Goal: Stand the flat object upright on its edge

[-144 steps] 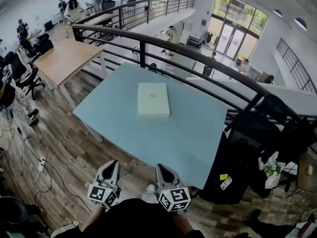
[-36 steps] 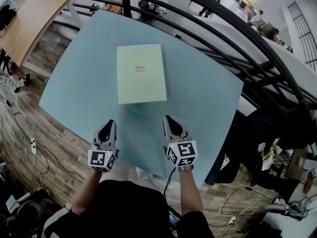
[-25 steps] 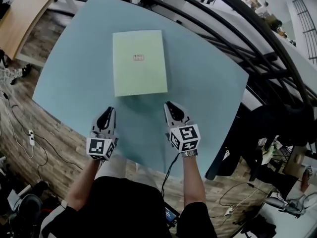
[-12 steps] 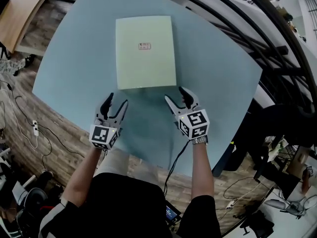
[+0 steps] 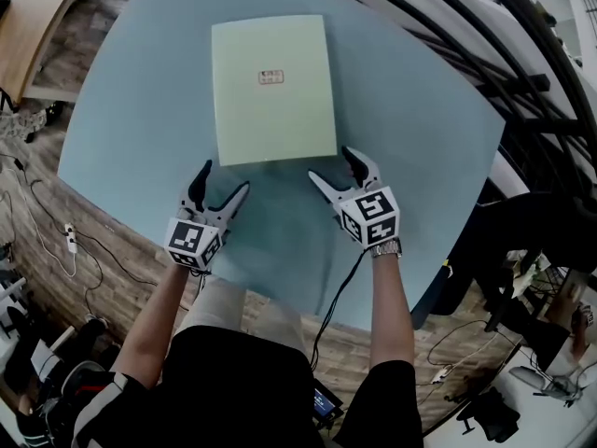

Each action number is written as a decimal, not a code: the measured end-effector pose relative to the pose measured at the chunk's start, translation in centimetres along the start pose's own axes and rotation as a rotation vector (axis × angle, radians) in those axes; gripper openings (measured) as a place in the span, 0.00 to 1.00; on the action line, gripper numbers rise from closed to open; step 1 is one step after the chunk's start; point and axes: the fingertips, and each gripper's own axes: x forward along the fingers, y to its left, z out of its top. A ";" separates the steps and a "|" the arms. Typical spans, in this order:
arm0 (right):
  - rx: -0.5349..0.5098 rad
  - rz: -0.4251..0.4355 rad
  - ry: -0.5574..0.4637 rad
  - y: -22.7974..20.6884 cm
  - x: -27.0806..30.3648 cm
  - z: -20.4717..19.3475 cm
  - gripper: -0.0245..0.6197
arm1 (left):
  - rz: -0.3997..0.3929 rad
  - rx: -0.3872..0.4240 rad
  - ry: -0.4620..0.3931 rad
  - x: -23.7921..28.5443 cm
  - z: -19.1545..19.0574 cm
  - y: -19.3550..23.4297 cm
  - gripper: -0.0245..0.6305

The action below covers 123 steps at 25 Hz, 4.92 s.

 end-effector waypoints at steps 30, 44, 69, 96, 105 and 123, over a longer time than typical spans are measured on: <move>-0.043 -0.031 0.047 0.0 2.9 -0.3 0.58 | -0.112 0.097 0.112 2.6 -1.9 0.1 0.59; 0.016 -0.090 0.034 1.0 0.9 -1.1 0.58 | -0.176 0.144 0.163 1.6 -2.6 -1.4 0.59; 0.103 -0.182 0.036 4.3 -6.6 -6.1 0.58 | -0.303 0.159 0.184 -1.0 -2.9 -6.8 0.58; 0.205 -0.310 -0.031 7.6 -16.1 -10.6 0.58 | -0.399 0.236 0.160 -4.1 -2.5 -14.8 0.58; 0.230 -0.317 -0.072 8.9 -18.0 -10.5 0.58 | -0.384 0.233 0.143 -5.1 -1.9 -16.1 0.59; 0.251 -0.331 -0.146 11.7 -23.0 -10.1 0.58 | -0.390 0.231 0.084 -8.3 0.0 -19.5 0.59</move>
